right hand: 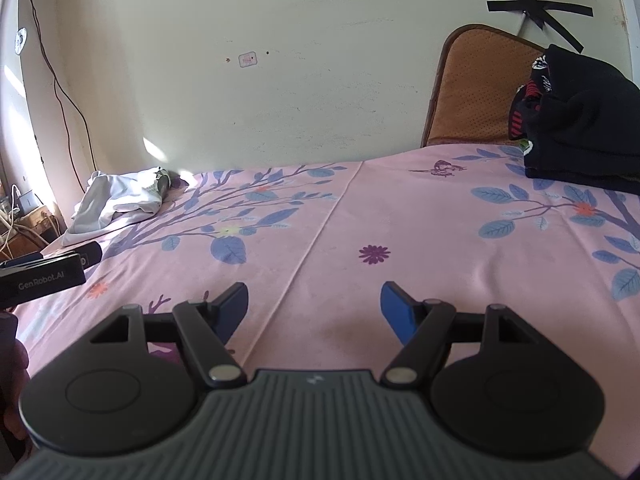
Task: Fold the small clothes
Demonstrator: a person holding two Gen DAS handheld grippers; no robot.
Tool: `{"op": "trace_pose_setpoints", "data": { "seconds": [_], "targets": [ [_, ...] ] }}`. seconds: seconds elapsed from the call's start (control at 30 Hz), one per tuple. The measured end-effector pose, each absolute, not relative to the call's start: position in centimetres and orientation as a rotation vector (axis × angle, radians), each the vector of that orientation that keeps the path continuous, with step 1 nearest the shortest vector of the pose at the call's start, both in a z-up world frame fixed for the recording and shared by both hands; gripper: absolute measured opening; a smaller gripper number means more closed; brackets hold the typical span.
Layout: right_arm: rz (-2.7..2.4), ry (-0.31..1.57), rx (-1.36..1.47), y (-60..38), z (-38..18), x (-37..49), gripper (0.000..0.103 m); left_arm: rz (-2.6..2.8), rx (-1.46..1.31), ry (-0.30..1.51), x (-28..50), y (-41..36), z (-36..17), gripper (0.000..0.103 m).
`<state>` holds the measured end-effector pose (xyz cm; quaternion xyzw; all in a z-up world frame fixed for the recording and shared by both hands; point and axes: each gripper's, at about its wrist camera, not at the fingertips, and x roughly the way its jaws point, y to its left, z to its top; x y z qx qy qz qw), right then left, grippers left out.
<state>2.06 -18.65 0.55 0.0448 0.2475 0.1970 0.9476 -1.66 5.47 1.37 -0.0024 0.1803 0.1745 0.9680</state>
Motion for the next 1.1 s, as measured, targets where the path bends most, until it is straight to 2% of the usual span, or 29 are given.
{"op": "trace_pose_setpoints", "data": {
  "seconds": [1.1],
  "targets": [
    [0.423,0.503,0.092,-18.72,0.58,2.24,0.075,0.351,-0.009,0.345,-1.87,5.56,1.51,0.103]
  ]
}}
